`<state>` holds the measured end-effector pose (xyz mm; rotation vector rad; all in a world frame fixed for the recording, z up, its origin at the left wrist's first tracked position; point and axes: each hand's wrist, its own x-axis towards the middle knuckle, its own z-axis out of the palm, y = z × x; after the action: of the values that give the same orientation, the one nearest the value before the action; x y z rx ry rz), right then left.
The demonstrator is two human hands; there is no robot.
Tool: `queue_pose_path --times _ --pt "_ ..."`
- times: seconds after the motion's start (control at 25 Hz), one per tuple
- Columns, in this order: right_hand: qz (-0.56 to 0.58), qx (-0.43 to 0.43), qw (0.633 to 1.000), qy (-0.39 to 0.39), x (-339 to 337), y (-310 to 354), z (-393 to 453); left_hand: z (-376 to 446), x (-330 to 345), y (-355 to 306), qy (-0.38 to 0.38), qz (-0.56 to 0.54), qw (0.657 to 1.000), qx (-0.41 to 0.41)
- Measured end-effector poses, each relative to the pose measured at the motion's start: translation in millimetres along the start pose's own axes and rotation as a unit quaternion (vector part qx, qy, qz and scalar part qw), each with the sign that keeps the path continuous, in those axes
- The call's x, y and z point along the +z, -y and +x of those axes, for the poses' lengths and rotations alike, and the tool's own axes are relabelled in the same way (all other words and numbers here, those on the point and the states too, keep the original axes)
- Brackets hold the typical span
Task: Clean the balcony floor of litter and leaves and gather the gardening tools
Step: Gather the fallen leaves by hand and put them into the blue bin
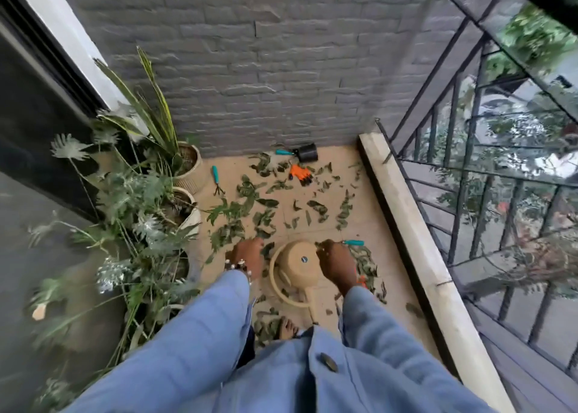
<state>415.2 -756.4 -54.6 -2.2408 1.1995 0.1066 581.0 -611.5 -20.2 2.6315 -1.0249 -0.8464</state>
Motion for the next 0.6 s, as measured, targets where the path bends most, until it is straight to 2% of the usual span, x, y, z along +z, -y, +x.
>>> queue_pose_path --times 0.12,0.32,0.6 --pt "0.001 -0.028 0.999 0.017 -16.7 16.8 57.4 42.5 -22.7 -11.4 0.009 -0.027 0.998 -0.049" --pt "0.009 -0.047 0.996 0.076 -12.8 34.0 116.4 104.3 -51.3 -3.9 0.023 -0.005 0.997 -0.075" --pt "-0.002 0.018 0.998 0.068 -13.3 77.7 246.4 239.6 -98.9 7.7 0.062 0.048 0.996 -0.049"
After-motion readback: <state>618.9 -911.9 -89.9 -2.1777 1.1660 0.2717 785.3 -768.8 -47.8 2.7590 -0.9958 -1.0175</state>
